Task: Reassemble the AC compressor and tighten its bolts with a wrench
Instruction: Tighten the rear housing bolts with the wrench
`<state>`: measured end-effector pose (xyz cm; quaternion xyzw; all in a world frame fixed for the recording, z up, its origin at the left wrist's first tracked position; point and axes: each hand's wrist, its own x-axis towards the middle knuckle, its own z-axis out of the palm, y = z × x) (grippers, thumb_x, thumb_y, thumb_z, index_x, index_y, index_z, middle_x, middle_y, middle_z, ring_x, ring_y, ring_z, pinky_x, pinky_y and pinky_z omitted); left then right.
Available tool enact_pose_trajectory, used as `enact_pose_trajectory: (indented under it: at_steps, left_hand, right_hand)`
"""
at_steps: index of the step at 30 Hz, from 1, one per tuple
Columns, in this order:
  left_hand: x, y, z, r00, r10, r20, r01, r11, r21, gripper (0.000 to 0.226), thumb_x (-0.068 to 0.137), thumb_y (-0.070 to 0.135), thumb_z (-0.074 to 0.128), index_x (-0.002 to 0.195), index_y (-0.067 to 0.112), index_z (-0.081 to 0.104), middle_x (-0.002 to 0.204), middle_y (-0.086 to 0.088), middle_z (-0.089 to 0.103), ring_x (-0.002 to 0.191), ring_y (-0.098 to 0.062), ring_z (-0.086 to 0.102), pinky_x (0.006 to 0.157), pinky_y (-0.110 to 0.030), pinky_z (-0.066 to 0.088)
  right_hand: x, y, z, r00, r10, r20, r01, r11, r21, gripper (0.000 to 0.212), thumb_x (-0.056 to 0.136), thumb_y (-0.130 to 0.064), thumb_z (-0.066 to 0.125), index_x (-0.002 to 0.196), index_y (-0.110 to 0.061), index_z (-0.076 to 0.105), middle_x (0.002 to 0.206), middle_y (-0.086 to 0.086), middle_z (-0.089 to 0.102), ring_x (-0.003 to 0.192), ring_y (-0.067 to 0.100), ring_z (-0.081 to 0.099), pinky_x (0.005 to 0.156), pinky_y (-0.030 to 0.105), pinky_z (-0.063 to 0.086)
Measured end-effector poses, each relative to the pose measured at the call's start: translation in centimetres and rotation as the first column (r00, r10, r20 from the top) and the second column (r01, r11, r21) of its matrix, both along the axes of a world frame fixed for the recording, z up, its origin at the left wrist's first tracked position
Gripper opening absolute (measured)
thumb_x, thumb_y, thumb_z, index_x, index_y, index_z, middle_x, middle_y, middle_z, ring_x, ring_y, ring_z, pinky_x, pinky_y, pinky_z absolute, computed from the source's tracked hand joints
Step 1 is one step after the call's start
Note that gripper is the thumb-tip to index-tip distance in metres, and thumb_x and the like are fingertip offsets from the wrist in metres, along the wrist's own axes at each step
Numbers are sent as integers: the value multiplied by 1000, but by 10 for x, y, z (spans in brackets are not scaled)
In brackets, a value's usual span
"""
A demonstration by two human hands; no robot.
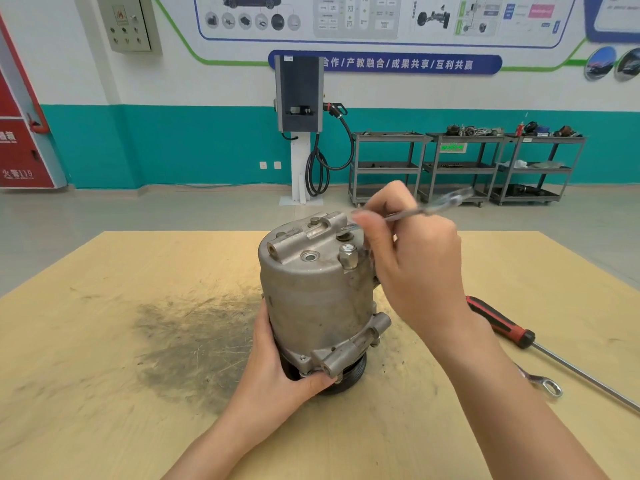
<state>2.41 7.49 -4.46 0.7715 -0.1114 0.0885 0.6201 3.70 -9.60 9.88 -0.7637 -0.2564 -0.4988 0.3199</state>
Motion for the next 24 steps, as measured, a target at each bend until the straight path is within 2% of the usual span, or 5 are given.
enact_pose_trajectory:
  at_steps: [5,9,11,17,24]
  left_hand:
    - [0,0,0,1000,6,1,-6,1000,-2,116,49,55,85,137,57,10,122,49,40,119,22,41,84,5,35]
    - [-1,0,1,1000,-11,-8,10,1000,-15,121,50,55,86,143,50,10,124,45,42,120,19,43,86,2,37]
    - [-2,0,2,1000,-16,-10,16,1000,-21,120,50,54,86,143,51,10,123,46,42,119,20,44,85,3,37]
    - [-2,-1,4,1000,-15,5,15,1000,-15,114,52,51,86,137,57,10,122,48,42,118,22,43,84,4,36]
    - [-1,1,1,1000,-11,-1,11,1000,0,124,50,56,86,146,47,8,126,46,40,120,21,41,87,4,36]
  right_hand:
    - [-3,2,1,987,-111,116,124,986,-109,56,99,-50,31,81,-7,62,53,-3,54,42,17,48,39,26,38]
    - [3,-4,2,973,192,-132,-156,958,242,37,101,-42,34,85,-15,53,59,-7,60,52,17,61,48,37,49]
    - [6,-8,3,914,364,-180,-256,860,442,33,103,-36,32,82,-19,51,60,-6,60,54,15,61,47,23,45]
    - [24,-22,-2,741,586,-328,-221,674,705,44,106,-39,26,82,-14,54,57,2,63,51,15,60,40,20,37]
    - [20,-14,-8,887,420,-193,-289,829,478,41,103,-39,36,81,-11,56,55,1,60,48,13,58,43,20,40]
